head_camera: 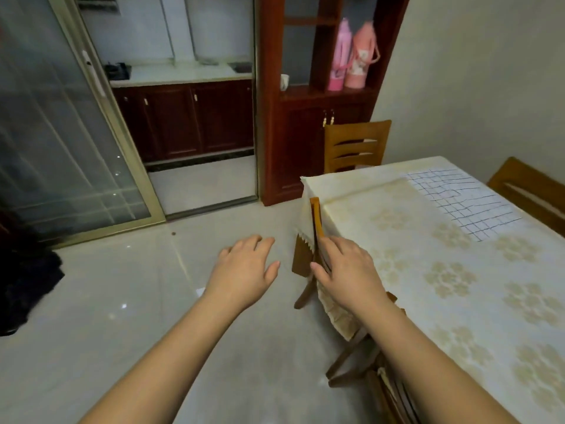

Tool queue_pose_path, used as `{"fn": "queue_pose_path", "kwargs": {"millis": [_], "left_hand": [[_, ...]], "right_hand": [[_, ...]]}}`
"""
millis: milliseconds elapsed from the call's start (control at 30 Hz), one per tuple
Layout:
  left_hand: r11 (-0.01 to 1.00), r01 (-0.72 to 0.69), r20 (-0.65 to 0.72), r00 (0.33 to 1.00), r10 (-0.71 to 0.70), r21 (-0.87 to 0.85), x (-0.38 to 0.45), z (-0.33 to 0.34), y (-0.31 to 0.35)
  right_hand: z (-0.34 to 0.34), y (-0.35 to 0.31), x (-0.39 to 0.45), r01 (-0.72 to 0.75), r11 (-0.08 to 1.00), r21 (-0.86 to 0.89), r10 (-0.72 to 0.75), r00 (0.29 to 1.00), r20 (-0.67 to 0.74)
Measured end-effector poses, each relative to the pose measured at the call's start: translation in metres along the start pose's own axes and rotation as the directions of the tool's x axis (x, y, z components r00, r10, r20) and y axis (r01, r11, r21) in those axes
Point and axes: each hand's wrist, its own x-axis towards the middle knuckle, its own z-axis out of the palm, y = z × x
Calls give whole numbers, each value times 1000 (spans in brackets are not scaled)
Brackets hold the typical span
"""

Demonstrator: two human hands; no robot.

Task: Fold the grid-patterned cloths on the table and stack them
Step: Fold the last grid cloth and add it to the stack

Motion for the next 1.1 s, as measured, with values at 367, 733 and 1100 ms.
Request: {"fn": "queue_pose_path", "kwargs": {"millis": [367, 733, 1100], "left_hand": [[972, -234, 47, 971, 235, -8, 173, 26, -10], [903, -428, 121, 895, 428, -28, 344, 33, -16], [710, -691, 134, 697, 705, -137, 512, 71, -16]], "right_hand": [[24, 31, 123, -236, 972, -1, 236, 971, -25], [37, 70, 262, -398, 917, 34, 399, 917, -25], [60, 106, 366, -665, 747, -7, 664, 746, -45]]}}
